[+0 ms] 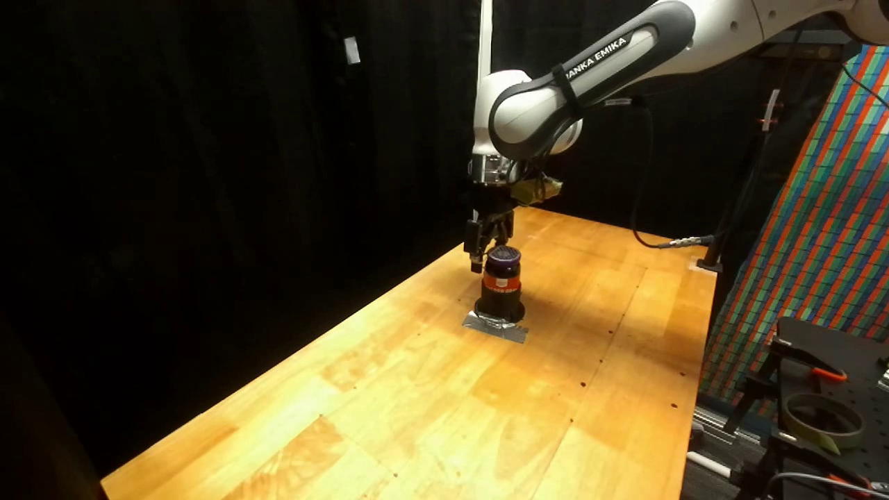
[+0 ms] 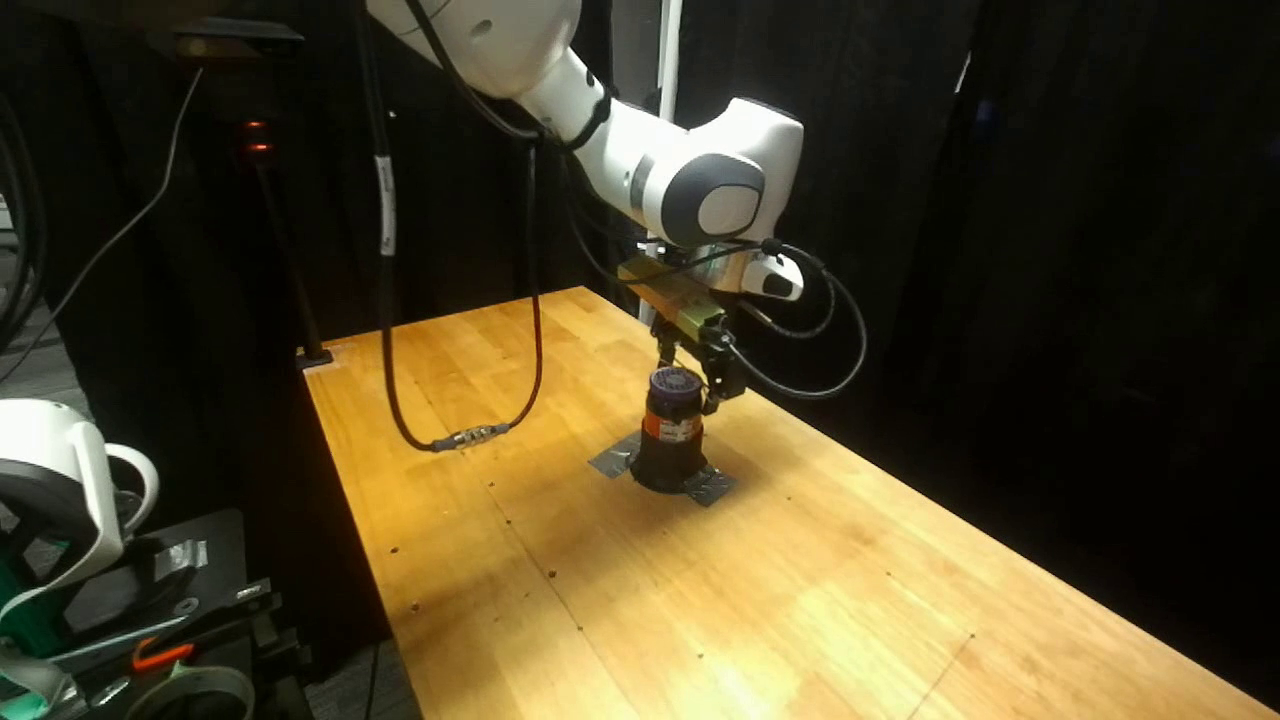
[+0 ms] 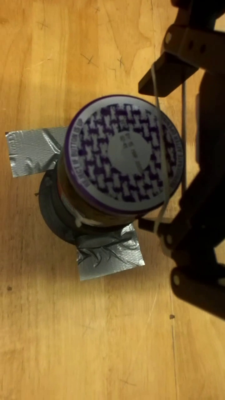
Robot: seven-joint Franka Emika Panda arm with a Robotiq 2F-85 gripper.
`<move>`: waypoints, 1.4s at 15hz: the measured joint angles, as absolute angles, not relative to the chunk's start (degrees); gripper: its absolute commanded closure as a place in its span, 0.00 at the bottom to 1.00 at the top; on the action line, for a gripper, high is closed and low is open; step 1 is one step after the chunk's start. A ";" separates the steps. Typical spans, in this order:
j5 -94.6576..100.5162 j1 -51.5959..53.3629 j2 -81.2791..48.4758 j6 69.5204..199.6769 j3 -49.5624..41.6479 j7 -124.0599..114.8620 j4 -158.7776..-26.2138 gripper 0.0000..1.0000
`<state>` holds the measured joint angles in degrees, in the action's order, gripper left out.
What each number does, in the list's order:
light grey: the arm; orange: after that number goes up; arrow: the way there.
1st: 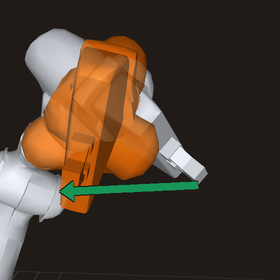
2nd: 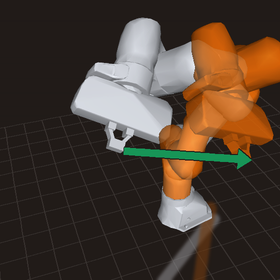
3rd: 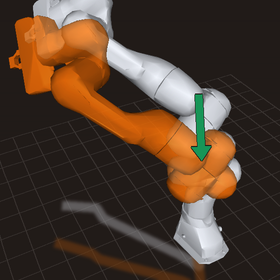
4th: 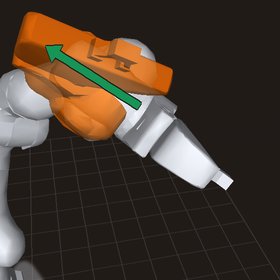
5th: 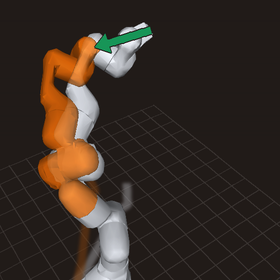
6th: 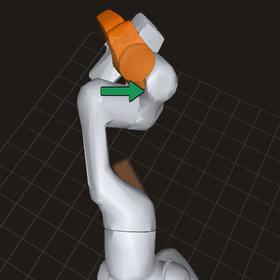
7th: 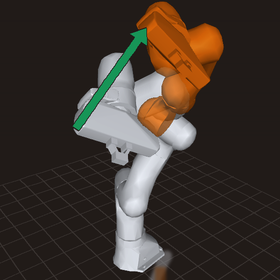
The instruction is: Put the rubber band on the cup
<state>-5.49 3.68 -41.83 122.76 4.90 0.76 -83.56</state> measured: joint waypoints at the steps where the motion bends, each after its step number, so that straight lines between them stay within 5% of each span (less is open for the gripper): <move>1: -4.29 3.90 -42.02 121.59 4.77 0.80 -83.30 0.00; 10: 5.70 6.97 -40.63 116.38 4.40 1.35 -84.99 0.00; 19: 8.75 7.75 -26.82 126.96 4.43 1.30 -107.02 0.00; 20: 9.11 7.75 -25.36 130.18 4.39 1.21 -109.89 0.25; 21: 10.01 7.75 -23.99 134.04 4.34 0.83 -112.80 0.26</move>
<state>10.01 7.75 -23.99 134.04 4.34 0.83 -112.80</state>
